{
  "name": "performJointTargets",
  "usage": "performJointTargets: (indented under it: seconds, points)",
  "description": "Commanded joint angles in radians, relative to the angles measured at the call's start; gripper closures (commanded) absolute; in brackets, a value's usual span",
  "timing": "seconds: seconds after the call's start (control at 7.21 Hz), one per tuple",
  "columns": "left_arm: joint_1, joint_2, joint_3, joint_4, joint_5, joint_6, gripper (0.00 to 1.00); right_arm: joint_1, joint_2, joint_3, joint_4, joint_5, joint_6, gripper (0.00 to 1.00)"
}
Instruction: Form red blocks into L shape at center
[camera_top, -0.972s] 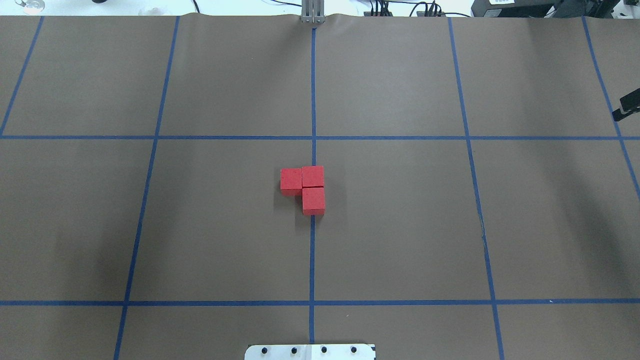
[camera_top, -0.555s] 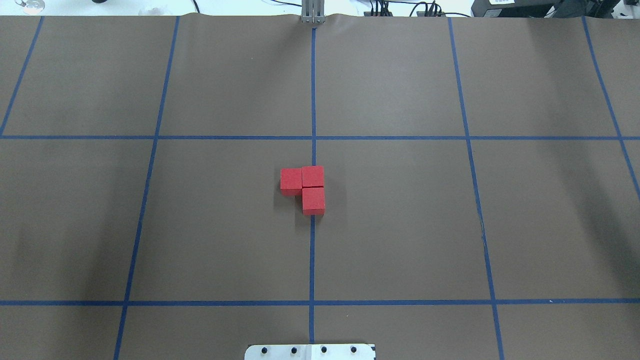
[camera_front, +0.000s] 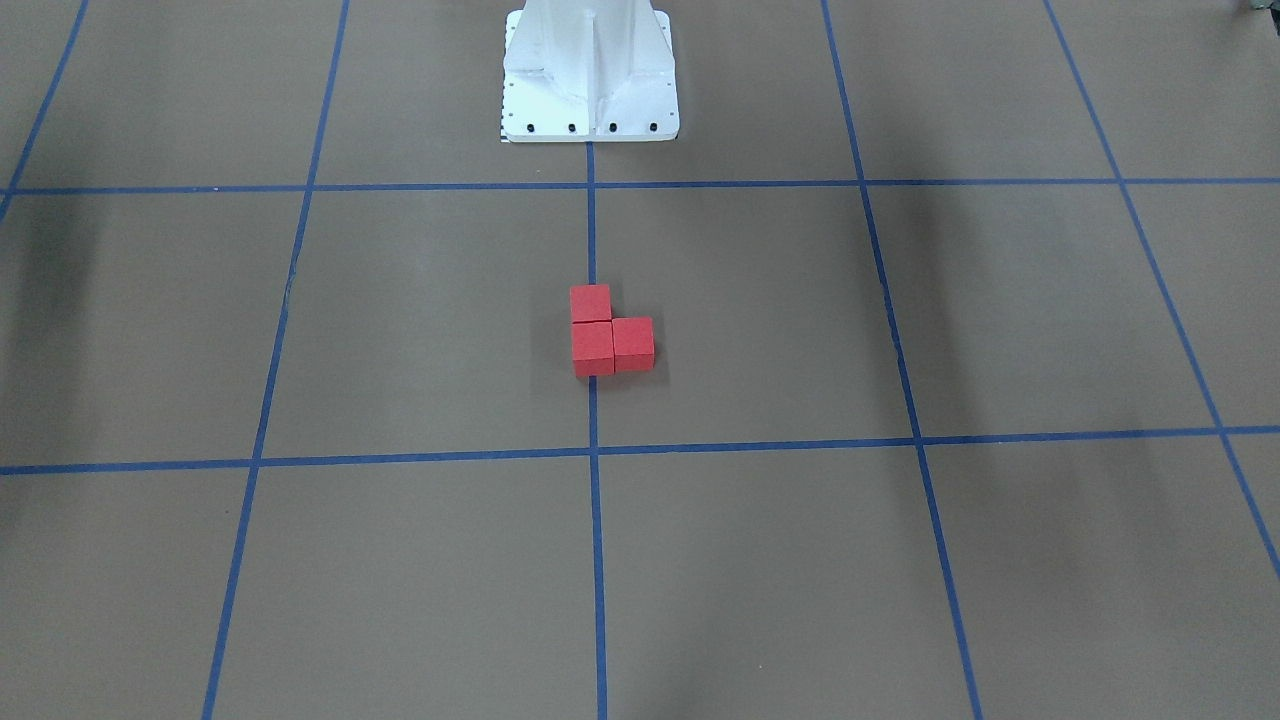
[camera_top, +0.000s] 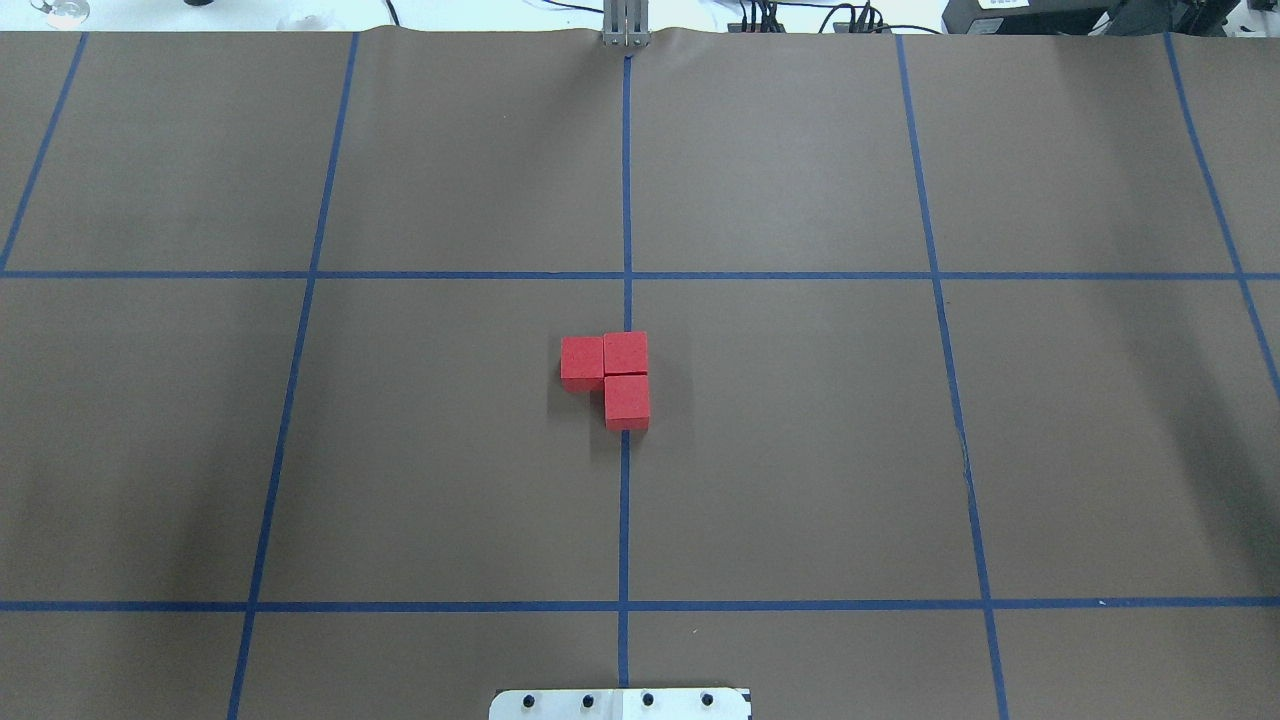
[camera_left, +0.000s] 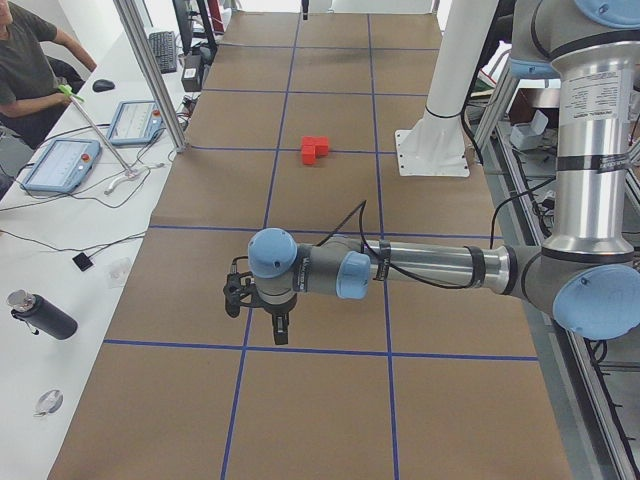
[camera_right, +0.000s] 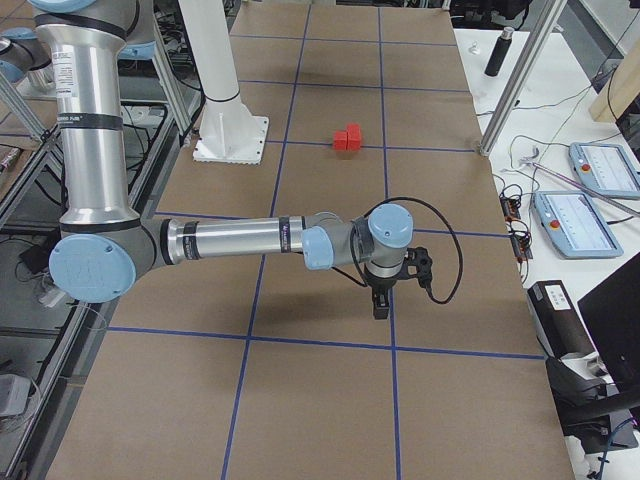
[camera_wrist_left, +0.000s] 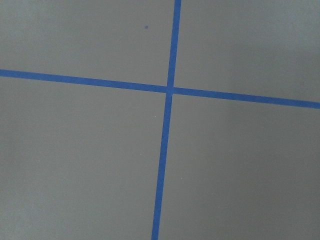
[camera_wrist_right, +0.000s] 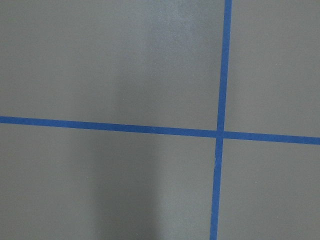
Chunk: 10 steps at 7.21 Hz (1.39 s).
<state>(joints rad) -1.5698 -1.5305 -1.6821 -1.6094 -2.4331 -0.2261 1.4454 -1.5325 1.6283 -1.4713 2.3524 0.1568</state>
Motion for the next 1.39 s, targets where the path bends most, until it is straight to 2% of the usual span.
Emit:
performJointTargets:
  seconds: [0.0,1.25]
  points:
    - [-0.022,0.004,-0.08,0.04,-0.004,-0.005,0.0,-0.006,0.008,0.001,-0.003,0.005,0.001,0.0]
    - [-0.021,0.036,-0.163,0.04,-0.009,-0.009,0.0,-0.005,-0.014,0.021,0.016,0.004,0.013,0.0]
